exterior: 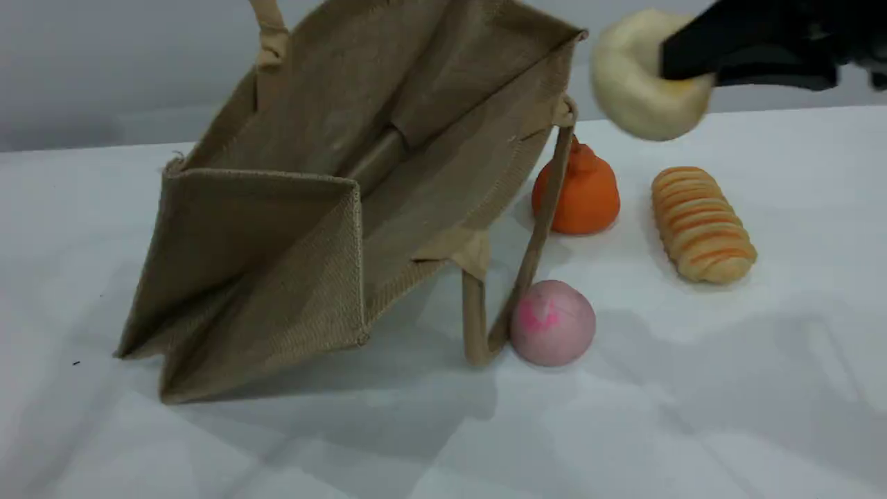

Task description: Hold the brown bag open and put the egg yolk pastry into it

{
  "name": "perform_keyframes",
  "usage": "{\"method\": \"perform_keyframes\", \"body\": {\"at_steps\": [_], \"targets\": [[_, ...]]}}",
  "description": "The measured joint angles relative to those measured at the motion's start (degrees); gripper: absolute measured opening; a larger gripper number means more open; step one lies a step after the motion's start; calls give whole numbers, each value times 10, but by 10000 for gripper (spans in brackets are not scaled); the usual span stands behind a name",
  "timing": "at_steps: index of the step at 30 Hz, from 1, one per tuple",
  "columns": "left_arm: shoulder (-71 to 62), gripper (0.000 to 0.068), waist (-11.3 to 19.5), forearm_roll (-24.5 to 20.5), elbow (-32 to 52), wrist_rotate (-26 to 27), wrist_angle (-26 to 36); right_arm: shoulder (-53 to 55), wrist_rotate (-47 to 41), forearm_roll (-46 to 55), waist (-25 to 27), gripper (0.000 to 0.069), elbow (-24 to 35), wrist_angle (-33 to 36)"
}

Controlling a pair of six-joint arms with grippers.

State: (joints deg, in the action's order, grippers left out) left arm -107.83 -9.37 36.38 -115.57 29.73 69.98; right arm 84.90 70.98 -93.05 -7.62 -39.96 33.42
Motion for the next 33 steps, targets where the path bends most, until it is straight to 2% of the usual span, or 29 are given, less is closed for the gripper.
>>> {"method": "perform_keyframes", "body": {"at_steps": [4,8,14,28,33], "targets": [[0,86,0,-1,0,0,0,10,13,-47,-61,29,-32,-32],[0,86,0,-1,0,0,0,37,13,-51,-112,29,-76,-58],[0,86,0,-2,0,0,0,105,13,-51,-157,29,-136,-70],[0,86,0,-2,0,-1,0,282,13,-49,-165,32,-264,-62],[0,86,0,-2,0,-2,0,291,17,-44,-165,81,-275,-62]]}}
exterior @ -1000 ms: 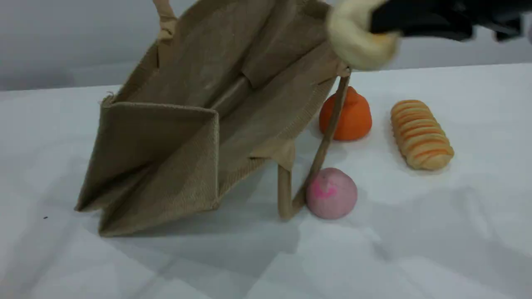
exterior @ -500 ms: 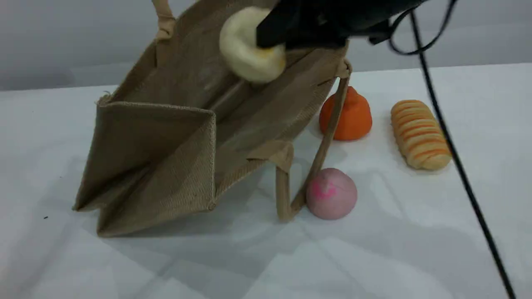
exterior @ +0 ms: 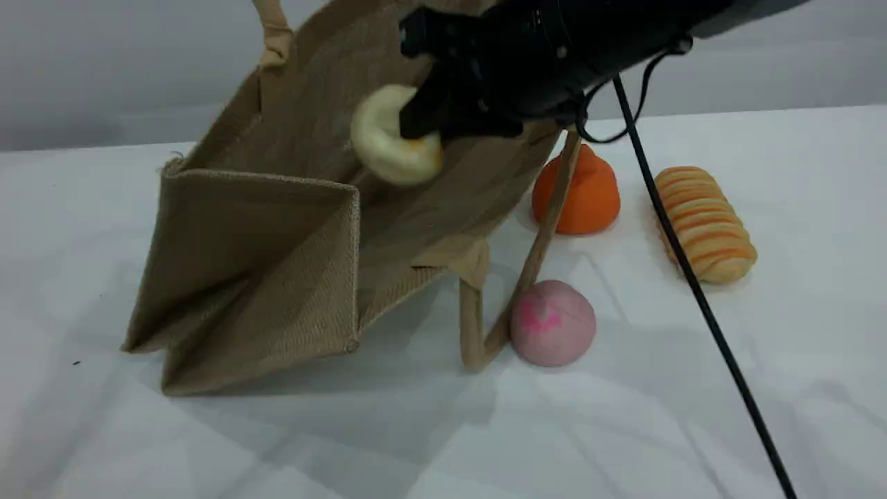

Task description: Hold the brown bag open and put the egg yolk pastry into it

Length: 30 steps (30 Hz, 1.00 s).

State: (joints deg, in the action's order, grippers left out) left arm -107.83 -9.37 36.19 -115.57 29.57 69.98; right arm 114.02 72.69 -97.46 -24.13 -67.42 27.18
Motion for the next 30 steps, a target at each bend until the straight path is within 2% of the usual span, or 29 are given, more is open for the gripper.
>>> {"method": "perform_keyframes", "body": {"at_steps": [4,10,14,20,25,30], "targets": [[0,85,0,0,0,0,0,0,11,2,-13,171,-8,-1],[0,85,0,0,0,0,0,-1,42,-1,-29,360,-11,0],[0,85,0,-2,0,0,0,-9,41,17,-27,441,-10,21],[0,85,0,-2,0,0,-1,-67,-21,116,-27,458,-9,30],[-5,85,0,-2,0,0,-1,-145,-124,252,-26,458,-9,43],[-26,85,0,-2,1,0,-1,-236,-252,410,-25,458,-9,91]]}}
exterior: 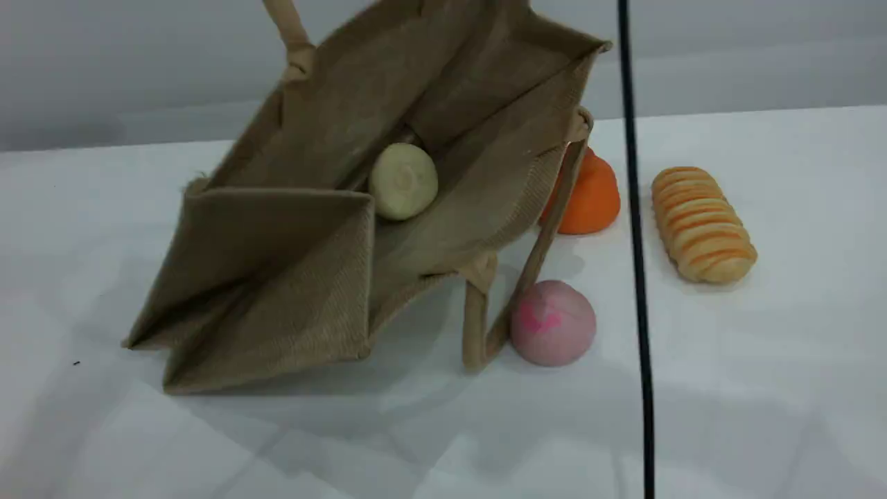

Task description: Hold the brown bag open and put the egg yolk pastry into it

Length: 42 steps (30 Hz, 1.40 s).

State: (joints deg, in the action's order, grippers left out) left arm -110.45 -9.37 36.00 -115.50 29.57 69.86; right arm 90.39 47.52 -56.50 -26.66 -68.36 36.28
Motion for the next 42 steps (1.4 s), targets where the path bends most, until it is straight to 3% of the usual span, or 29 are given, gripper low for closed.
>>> {"method": "perform_keyframes", "body": {"at_steps": [4,12,21,25,33,39,42], "targets": [[-20,85,-10,5,0,0,0,-74,-109,123,0,458,0,40],[-77,85,-60,0,0,1,-1,-211,-324,389,0,458,0,144],[-144,85,-86,-16,0,1,-1,-346,-496,602,0,458,0,289],[-170,85,-87,-15,1,0,-1,-401,-534,652,0,458,0,337],[-198,86,-91,-13,1,-1,0,-468,-571,675,0,458,-1,339],[-202,99,-117,-18,1,-1,0,-471,-579,674,0,458,2,337],[-202,126,-132,-42,1,-1,1,-470,-579,674,0,458,5,337]]}}
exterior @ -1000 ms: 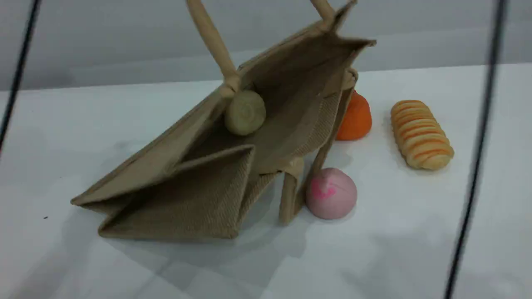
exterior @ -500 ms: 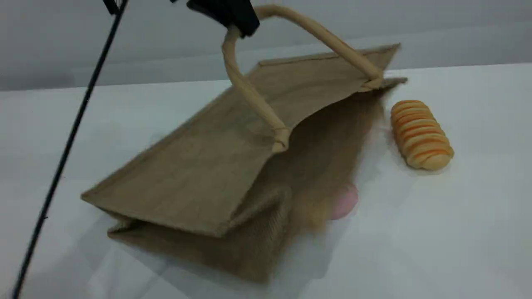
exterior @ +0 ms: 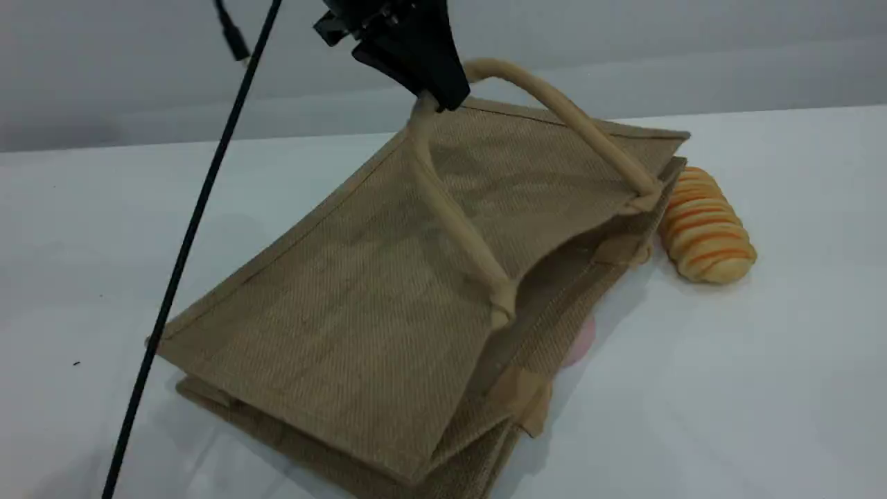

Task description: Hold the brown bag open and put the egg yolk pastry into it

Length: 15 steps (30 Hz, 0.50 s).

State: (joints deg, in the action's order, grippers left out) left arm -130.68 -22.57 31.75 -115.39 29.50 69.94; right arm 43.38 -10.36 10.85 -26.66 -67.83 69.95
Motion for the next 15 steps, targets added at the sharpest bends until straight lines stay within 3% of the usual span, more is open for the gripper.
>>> {"method": "perform_keyframes", "body": {"at_steps": [10,15], "targets": [[0,409,-4,-60,0,-19,1,0,5,1,0,458,0,0],[7,440,-4,-110,0,-40,1,-5,11,2,0,458,0,0]]}}
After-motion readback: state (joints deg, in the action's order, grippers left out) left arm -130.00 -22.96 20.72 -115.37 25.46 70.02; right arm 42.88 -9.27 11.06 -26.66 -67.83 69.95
